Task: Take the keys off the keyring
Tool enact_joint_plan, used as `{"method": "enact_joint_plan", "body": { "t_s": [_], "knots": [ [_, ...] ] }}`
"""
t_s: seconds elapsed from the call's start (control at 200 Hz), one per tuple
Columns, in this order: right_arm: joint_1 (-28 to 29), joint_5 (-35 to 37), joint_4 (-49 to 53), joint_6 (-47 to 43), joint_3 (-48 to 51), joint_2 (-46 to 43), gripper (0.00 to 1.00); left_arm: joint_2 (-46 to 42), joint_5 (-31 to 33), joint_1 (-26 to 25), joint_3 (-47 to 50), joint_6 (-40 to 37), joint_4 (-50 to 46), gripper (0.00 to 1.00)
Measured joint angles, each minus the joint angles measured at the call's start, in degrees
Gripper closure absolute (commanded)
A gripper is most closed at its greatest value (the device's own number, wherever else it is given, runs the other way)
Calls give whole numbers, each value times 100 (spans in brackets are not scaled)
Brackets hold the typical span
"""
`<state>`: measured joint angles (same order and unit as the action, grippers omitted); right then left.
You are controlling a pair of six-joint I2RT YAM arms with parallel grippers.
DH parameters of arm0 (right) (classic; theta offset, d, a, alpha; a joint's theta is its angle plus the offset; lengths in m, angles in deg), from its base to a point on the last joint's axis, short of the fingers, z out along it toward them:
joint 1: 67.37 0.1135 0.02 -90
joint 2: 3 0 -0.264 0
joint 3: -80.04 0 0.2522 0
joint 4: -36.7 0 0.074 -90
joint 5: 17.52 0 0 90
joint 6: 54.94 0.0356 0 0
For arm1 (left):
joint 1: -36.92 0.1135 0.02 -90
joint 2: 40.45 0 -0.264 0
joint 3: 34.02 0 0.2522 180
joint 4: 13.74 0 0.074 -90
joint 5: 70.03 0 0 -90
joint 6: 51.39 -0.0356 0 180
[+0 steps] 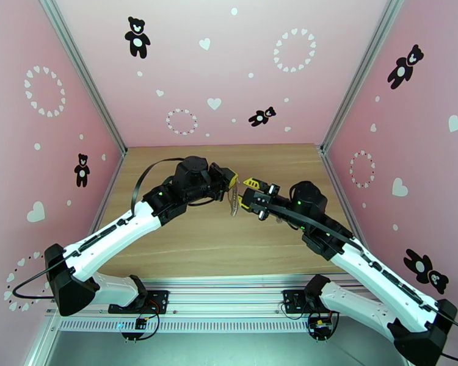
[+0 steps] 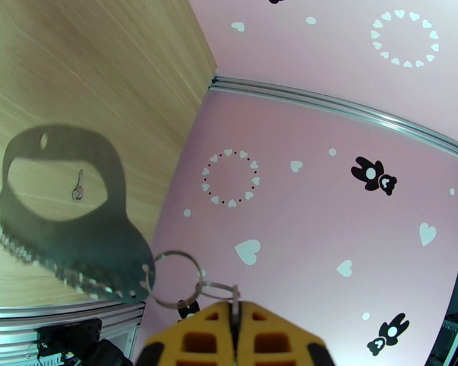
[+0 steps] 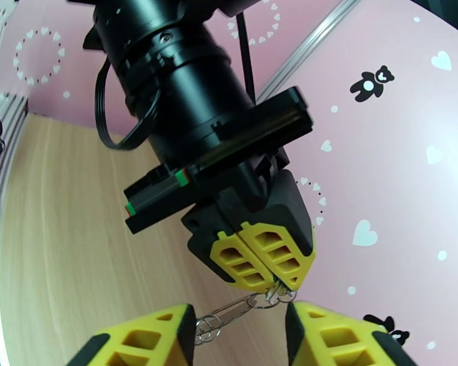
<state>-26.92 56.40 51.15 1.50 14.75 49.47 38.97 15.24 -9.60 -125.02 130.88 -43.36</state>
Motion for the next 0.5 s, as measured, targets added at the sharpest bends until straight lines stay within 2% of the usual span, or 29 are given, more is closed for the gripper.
{"method": "enact_joint_plan", "body": {
  "t_s": [0.501],
  "knots": [
    [74, 452, -181, -741, -87, 424, 74, 116, -50, -2, -31, 68, -17, 100]
  ]
}}
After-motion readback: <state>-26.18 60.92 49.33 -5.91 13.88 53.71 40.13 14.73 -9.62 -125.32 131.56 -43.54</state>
